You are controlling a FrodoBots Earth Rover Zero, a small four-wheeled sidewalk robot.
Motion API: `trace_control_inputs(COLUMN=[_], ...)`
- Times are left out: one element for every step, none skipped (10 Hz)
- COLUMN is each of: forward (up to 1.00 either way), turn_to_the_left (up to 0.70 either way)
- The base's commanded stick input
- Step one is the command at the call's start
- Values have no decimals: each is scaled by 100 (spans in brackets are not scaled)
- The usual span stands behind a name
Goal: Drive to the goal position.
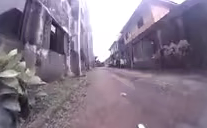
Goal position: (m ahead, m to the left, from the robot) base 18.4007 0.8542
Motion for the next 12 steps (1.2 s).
trace_control_inputs(forward=[70,70,70,70,70,70,70,70,70,70,70,70], turn_to_the_left=[0,0,20,28,3,0,0,0,0,0,0,0])
